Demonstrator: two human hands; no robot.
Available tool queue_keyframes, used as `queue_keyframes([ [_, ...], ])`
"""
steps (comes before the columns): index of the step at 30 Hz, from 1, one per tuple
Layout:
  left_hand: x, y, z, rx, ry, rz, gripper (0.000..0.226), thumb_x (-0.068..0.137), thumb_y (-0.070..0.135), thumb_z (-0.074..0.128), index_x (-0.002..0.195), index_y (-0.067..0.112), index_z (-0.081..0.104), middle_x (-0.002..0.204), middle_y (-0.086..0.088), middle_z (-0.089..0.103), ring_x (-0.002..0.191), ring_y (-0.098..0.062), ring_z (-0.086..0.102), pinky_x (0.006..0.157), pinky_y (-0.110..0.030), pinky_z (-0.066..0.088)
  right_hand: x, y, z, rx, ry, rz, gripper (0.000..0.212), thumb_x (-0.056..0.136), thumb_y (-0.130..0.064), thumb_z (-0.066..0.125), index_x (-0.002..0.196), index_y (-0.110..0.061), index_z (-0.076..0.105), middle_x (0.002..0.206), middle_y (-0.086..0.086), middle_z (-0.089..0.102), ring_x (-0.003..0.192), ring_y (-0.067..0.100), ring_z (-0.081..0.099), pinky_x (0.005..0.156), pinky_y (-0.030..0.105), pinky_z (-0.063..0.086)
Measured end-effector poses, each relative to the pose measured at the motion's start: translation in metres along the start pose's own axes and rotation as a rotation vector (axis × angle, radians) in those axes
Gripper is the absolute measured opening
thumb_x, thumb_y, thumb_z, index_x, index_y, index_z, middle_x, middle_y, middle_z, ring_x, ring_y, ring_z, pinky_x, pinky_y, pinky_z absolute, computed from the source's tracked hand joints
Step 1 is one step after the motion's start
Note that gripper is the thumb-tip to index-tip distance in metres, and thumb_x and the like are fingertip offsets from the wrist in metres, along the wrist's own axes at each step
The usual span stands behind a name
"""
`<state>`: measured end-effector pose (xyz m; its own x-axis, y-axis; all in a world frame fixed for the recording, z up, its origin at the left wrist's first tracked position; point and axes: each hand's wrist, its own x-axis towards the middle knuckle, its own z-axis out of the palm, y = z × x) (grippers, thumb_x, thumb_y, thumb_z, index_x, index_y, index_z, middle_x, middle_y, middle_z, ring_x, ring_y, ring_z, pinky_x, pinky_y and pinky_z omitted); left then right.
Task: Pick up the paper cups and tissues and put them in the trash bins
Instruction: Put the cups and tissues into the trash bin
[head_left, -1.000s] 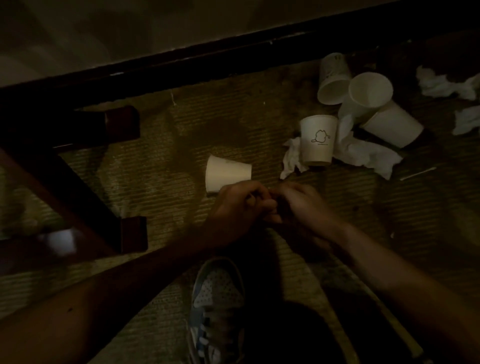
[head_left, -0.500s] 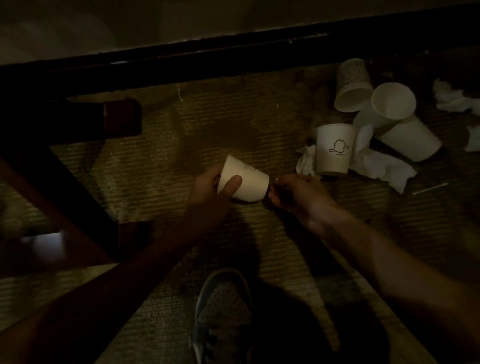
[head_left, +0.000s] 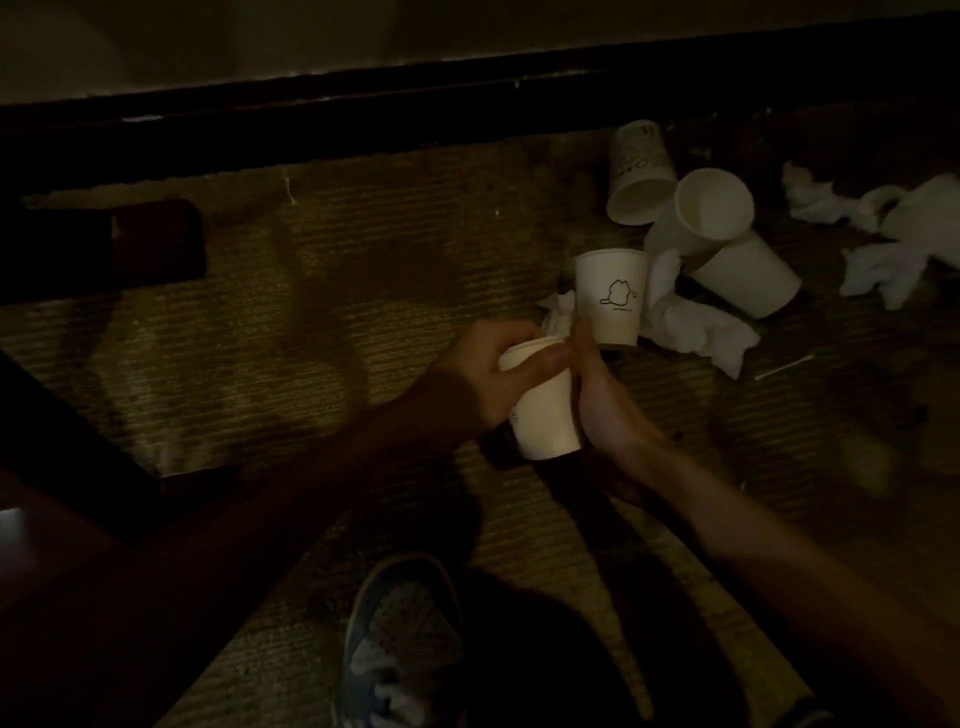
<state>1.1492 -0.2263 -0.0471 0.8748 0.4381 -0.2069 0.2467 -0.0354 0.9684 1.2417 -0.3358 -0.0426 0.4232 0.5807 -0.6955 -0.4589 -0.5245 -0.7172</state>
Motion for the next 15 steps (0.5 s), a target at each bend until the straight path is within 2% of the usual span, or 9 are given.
queue_keyframes([
  [2, 0.007, 0.005, 0.01, -0.045, -0.046, -0.019, 0.033, 0.099, 0.036, 0.05, 0.085, 0.014, 0.07, 0.078, 0.006, 0.071, 0.072, -0.006, 0.066, 0.06, -0.024, 0.051, -0.002, -0.002, -0.005, 0.027, 0.002, 0.005, 0.069, 0.068, -0.08, 0.042, 0.107, -0.028, 0.065, 0.095, 0.005, 0.076, 0.084, 0.019, 0.073, 0.064, 0.031, 0.057],
  [4, 0.014, 0.008, 0.02, -0.139, -0.05, -0.075, 0.042, 0.095, 0.052, 0.038, 0.084, 0.028, 0.072, 0.082, 0.01, 0.072, 0.077, -0.002, 0.067, 0.064, -0.021, 0.051, -0.002, -0.002, -0.012, -0.006, 0.024, 0.023, 0.079, 0.054, -0.081, 0.054, 0.108, -0.025, 0.066, 0.094, 0.004, 0.076, 0.084, 0.02, 0.073, 0.067, 0.034, 0.058],
  [6, 0.026, 0.008, 0.025, -0.16, 0.058, -0.144, 0.05, 0.089, 0.066, 0.025, 0.086, 0.04, 0.069, 0.089, 0.011, 0.071, 0.08, 0.003, 0.066, 0.068, -0.022, 0.051, 0.0, -0.001, -0.025, 0.015, 0.085, 0.046, 0.08, 0.043, -0.077, 0.064, 0.104, -0.024, 0.066, 0.079, -0.002, 0.076, 0.069, 0.015, 0.073, 0.054, 0.028, 0.055],
  [8, 0.039, 0.002, 0.027, -0.078, 0.238, -0.17, 0.047, 0.092, 0.065, 0.023, 0.093, 0.037, 0.061, 0.093, 0.009, 0.066, 0.079, -0.001, 0.064, 0.07, -0.033, 0.053, -0.004, 0.0, -0.044, 0.064, 0.129, 0.091, 0.083, 0.035, -0.074, 0.067, 0.102, -0.025, 0.065, 0.075, -0.003, 0.076, 0.064, 0.014, 0.072, 0.052, 0.027, 0.054],
  [9, 0.045, -0.004, 0.026, -0.02, 0.305, -0.162, 0.038, 0.097, 0.06, 0.028, 0.097, 0.036, 0.057, 0.095, 0.01, 0.065, 0.081, -0.003, 0.063, 0.075, -0.038, 0.054, -0.007, 0.001, -0.053, 0.081, 0.127, 0.108, 0.084, 0.035, -0.074, 0.067, 0.104, -0.026, 0.065, 0.079, -0.001, 0.076, 0.067, 0.015, 0.073, 0.055, 0.028, 0.055],
  [10, 0.05, -0.01, 0.025, 0.043, 0.33, -0.153, 0.029, 0.1, 0.054, 0.032, 0.103, 0.035, 0.054, 0.1, 0.012, 0.064, 0.086, -0.002, 0.06, 0.079, -0.038, 0.054, -0.011, 0.003, -0.061, 0.095, 0.119, 0.117, 0.084, 0.038, -0.075, 0.066, 0.108, -0.028, 0.065, 0.084, 0.0, 0.077, 0.071, 0.016, 0.073, 0.056, 0.03, 0.055],
  [11, 0.055, -0.014, 0.025, 0.107, 0.308, -0.147, 0.024, 0.102, 0.049, 0.036, 0.113, 0.036, 0.053, 0.108, 0.014, 0.063, 0.09, 0.001, 0.057, 0.079, -0.03, 0.052, -0.015, 0.005, -0.068, 0.117, 0.118, 0.118, 0.08, 0.044, -0.075, 0.065, 0.11, -0.03, 0.064, 0.087, 0.001, 0.077, 0.074, 0.017, 0.073, 0.057, 0.03, 0.055],
  [13, 0.065, -0.024, 0.027, 0.227, 0.19, -0.132, 0.033, 0.103, 0.044, 0.039, 0.133, 0.034, 0.048, 0.122, 0.011, 0.057, 0.092, 0.005, 0.051, 0.073, -0.018, 0.043, -0.021, 0.009, -0.082, 0.155, 0.163, 0.139, 0.068, 0.053, -0.073, 0.062, 0.108, -0.034, 0.064, 0.086, 0.0, 0.077, 0.076, 0.019, 0.074, 0.057, 0.031, 0.056],
  [15, 0.074, -0.029, 0.034, 0.359, 0.068, -0.132, 0.039, 0.104, 0.043, 0.037, 0.141, 0.033, 0.045, 0.127, 0.005, 0.052, 0.101, -0.004, 0.052, 0.08, -0.023, 0.041, -0.025, 0.013, -0.091, 0.155, 0.214, 0.157, 0.069, 0.054, -0.074, 0.06, 0.111, -0.034, 0.062, 0.092, 0.002, 0.076, 0.082, 0.024, 0.074, 0.064, 0.036, 0.059],
])
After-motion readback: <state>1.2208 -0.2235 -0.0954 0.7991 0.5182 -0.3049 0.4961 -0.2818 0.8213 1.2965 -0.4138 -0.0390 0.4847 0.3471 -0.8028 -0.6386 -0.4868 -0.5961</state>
